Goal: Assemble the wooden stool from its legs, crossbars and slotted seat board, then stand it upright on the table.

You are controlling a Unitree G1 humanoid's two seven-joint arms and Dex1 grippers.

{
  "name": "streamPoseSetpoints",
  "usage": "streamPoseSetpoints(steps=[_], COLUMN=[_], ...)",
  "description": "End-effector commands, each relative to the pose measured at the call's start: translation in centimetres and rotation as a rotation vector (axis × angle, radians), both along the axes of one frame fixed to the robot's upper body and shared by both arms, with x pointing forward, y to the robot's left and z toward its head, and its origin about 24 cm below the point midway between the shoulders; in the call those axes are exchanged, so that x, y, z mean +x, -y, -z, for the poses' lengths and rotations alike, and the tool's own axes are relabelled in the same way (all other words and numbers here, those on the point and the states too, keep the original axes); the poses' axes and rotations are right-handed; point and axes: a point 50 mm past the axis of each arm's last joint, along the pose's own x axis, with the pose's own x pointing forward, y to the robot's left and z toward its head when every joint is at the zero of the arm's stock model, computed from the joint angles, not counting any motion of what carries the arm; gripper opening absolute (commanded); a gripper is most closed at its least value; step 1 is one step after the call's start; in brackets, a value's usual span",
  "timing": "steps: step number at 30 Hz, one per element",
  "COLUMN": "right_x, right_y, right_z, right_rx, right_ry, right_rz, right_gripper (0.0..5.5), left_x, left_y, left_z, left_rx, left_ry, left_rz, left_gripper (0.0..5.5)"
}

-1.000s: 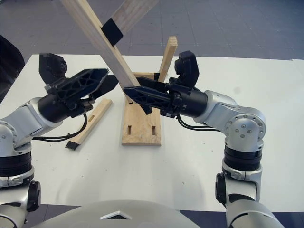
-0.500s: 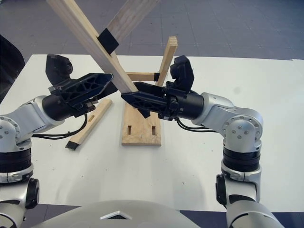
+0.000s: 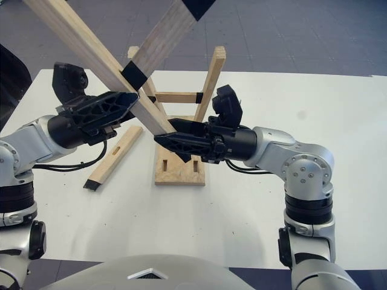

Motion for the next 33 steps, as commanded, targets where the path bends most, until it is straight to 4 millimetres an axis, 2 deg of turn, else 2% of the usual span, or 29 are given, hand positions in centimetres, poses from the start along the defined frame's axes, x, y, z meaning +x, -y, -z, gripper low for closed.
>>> streamPoseSetpoints(steps=[1, 4, 7, 13, 21, 22, 27, 29, 33], right_x=[-0.2, -0.2, -0.2, -0.2, -0.2, -0.1, 0.4, 0.6, 1.0], right_y=[0.0, 0.1, 0.1, 0.0, 0.1, 0.1, 0.3, 0.5, 1.9], right_z=[0.0, 0.1, 0.1, 0.6, 1.3, 1.3, 1.5, 1.7, 2.4], right_rx=[-0.028, -0.032, -0.036, -0.071, -0.078, -0.081, -0.110, -0.131, -0.223], right_ry=[0.018, 0.019, 0.021, 0.012, -0.013, -0.013, -0.010, -0.008, -0.014], right_rz=[0.003, 0.007, 0.012, 0.017, 0.000, 0.005, 0.041, 0.057, 0.115], right_gripper=[2.02, 2.02, 2.02, 2.02, 2.02, 2.38, 3.33, 3.36, 3.36], left_x=[0.1, 0.2, 0.4, 1.3, 1.5, 1.6, 1.8, 1.9, 2.8], left_y=[0.0, -0.2, -0.4, -0.7, -0.8, -0.8, -0.9, -1.1, -3.0], left_z=[-0.3, -0.3, 0.0, 0.6, 0.2, 0.2, 0.5, 0.6, 0.4], left_rx=[0.022, 0.018, 0.034, 0.076, 0.043, 0.043, 0.044, 0.051, 0.123], left_ry=[0.015, 0.015, 0.014, 0.028, 0.035, 0.034, 0.018, 0.013, 0.052], left_rz=[0.009, 0.006, -0.020, -0.096, -0.103, -0.106, -0.135, -0.156, -0.285], left_gripper=[4.39, 3.94, 3.24, 2.32, 2.26, 2.26, 2.14, 2.14, 2.14])
